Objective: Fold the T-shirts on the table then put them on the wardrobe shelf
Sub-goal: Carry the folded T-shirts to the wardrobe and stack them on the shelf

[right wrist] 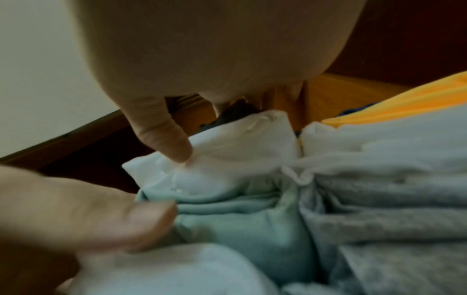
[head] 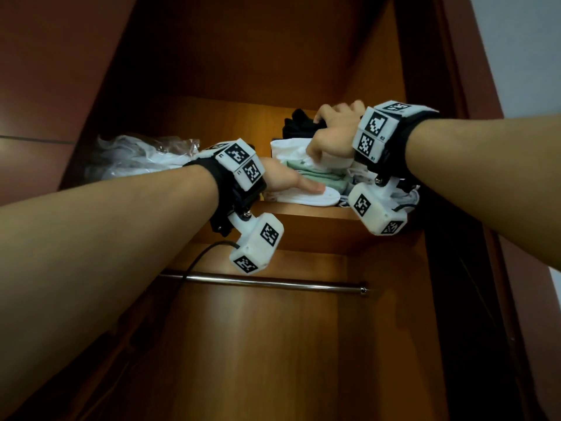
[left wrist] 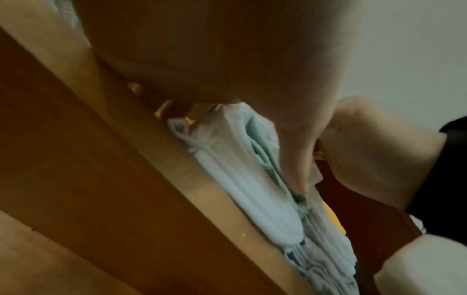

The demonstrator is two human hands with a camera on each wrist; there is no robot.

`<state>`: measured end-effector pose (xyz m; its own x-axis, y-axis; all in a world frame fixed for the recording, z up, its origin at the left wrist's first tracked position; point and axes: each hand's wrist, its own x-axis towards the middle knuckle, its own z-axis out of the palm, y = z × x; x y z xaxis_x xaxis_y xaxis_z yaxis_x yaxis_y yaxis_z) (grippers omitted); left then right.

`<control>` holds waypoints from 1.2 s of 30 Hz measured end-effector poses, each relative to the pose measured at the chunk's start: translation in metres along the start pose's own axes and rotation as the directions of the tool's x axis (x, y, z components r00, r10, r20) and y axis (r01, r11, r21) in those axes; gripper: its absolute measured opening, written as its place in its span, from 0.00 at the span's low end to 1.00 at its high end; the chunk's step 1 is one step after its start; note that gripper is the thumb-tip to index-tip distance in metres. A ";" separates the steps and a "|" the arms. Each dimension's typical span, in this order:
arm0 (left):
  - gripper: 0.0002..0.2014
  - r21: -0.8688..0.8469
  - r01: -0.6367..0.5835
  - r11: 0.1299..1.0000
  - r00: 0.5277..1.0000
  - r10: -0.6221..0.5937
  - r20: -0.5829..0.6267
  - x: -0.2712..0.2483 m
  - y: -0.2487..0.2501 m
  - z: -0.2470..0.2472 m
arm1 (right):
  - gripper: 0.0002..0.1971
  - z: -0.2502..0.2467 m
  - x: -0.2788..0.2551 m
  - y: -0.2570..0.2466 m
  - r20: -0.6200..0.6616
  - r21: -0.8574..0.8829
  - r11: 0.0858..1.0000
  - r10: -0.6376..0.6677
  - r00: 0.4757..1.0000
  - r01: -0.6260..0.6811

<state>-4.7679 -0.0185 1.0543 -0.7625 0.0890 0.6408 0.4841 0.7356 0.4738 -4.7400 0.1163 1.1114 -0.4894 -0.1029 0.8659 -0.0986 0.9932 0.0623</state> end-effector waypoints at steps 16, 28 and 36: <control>0.48 -0.342 -0.103 0.934 0.972 0.021 -0.235 0.036 0.004 -0.002 | 0.21 0.013 0.025 0.016 -0.010 0.340 0.937 -0.074 0.997 0.073; 0.34 -0.536 -0.330 0.777 0.941 0.223 -0.255 0.045 0.019 -0.046 | 0.24 -0.018 0.030 0.052 -0.101 0.148 0.987 0.074 0.992 -0.059; 0.29 -0.701 -0.186 0.688 0.961 0.277 0.016 0.080 0.018 -0.050 | 0.17 -0.004 0.047 0.061 0.107 -0.038 0.993 0.118 0.987 -0.114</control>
<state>-4.7984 -0.0321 1.1443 -0.6057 0.3001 0.7369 0.7761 0.0187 0.6304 -4.7659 0.1726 1.1577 -0.5877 0.0095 0.8090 -0.0089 0.9998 -0.0182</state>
